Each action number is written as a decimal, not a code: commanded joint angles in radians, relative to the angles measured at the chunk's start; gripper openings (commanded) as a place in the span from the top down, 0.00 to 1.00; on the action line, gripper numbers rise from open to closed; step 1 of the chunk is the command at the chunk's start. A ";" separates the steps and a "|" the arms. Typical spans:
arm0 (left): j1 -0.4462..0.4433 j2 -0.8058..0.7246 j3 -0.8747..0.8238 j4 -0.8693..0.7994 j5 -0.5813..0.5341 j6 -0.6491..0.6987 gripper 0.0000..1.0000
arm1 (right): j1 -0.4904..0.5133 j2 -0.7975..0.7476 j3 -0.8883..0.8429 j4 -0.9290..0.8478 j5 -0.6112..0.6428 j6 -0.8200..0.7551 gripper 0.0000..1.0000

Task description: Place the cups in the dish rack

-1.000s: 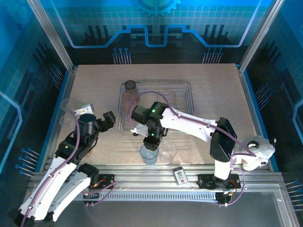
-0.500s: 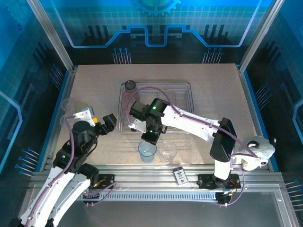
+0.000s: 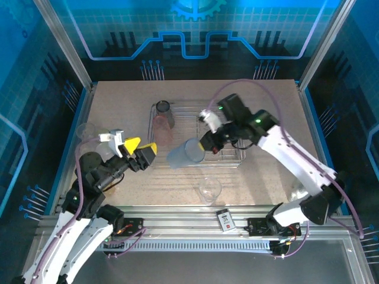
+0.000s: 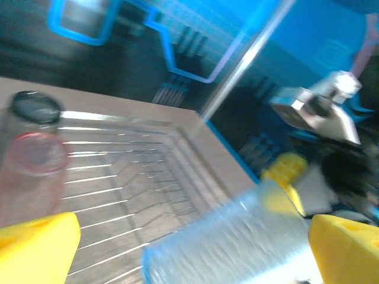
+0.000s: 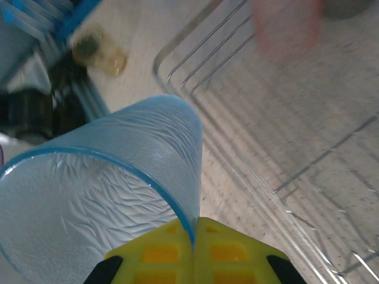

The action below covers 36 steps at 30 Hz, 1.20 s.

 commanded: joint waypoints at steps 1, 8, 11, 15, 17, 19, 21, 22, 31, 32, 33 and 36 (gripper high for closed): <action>0.007 0.078 0.076 0.138 0.238 -0.015 0.01 | -0.099 -0.097 -0.093 0.236 -0.206 0.180 1.00; 0.011 0.308 0.208 0.199 0.453 -0.116 0.01 | -0.231 -0.260 -0.246 0.536 -0.398 0.360 1.00; 0.013 0.395 0.222 0.296 0.538 -0.207 0.01 | -0.275 -0.311 -0.318 0.719 -0.478 0.483 1.00; 0.013 0.460 0.234 0.379 0.584 -0.276 0.01 | -0.313 -0.334 -0.366 0.897 -0.568 0.621 1.00; 0.013 0.471 0.245 0.372 0.589 -0.270 0.01 | -0.315 -0.338 -0.360 0.887 -0.581 0.613 1.00; 0.013 0.478 0.261 0.343 0.588 -0.251 0.01 | -0.317 -0.339 -0.349 0.855 -0.586 0.590 1.00; 0.013 0.489 0.278 0.299 0.591 -0.229 0.00 | -0.317 -0.335 -0.349 0.862 -0.601 0.592 1.00; 0.013 0.493 0.281 0.293 0.596 -0.229 0.01 | -0.316 -0.331 -0.354 0.881 -0.611 0.607 1.00; 0.012 0.528 0.269 0.450 0.672 -0.333 0.01 | -0.282 -0.283 -0.363 0.952 -0.629 0.659 1.00; 0.013 0.534 0.275 0.450 0.682 -0.334 0.01 | -0.283 -0.278 -0.366 0.967 -0.628 0.670 1.00; 0.012 0.539 0.279 0.448 0.691 -0.336 0.01 | -0.280 -0.272 -0.366 0.979 -0.630 0.680 1.00; 0.012 0.550 0.290 0.441 0.700 -0.345 0.01 | -0.270 -0.252 -0.356 0.973 -0.633 0.680 1.00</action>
